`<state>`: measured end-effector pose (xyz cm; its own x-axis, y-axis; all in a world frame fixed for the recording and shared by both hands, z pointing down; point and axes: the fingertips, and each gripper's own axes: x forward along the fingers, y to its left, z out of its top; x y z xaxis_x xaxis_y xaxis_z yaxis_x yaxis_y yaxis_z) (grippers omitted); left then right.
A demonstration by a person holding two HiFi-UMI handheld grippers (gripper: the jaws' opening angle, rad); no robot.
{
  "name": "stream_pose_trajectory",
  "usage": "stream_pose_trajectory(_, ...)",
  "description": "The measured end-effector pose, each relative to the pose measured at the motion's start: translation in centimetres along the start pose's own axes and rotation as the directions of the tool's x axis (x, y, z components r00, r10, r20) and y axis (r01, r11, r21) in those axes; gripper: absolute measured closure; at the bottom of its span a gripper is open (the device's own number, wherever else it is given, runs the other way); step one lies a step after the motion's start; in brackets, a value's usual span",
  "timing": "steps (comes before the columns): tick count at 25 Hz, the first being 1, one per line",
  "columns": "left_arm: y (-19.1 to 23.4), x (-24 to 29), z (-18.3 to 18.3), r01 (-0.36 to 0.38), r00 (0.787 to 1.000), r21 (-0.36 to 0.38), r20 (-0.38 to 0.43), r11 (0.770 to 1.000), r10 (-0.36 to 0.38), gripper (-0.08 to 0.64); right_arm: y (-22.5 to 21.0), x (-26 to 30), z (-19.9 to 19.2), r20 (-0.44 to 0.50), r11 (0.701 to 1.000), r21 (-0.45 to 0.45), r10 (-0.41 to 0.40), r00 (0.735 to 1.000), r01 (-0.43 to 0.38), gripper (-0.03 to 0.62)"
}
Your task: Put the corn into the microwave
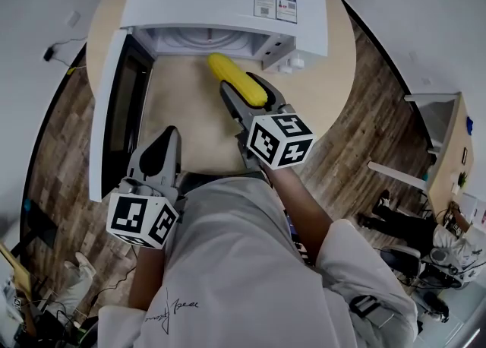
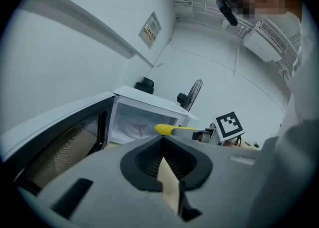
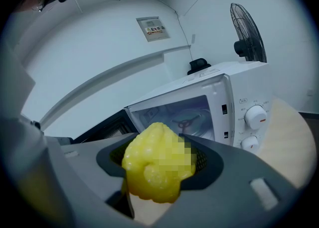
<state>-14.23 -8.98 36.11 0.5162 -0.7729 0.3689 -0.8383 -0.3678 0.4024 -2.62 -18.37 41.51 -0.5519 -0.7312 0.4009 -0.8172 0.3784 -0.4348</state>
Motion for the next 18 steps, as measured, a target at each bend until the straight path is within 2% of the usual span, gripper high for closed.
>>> stream_pose_trajectory(18,0.3,0.6,-0.1,0.013,1.0,0.004,-0.024,1.0,-0.013,0.569,-1.9,4.2,-0.5,-0.011,0.999,0.004,-0.044,0.999,0.044,0.331)
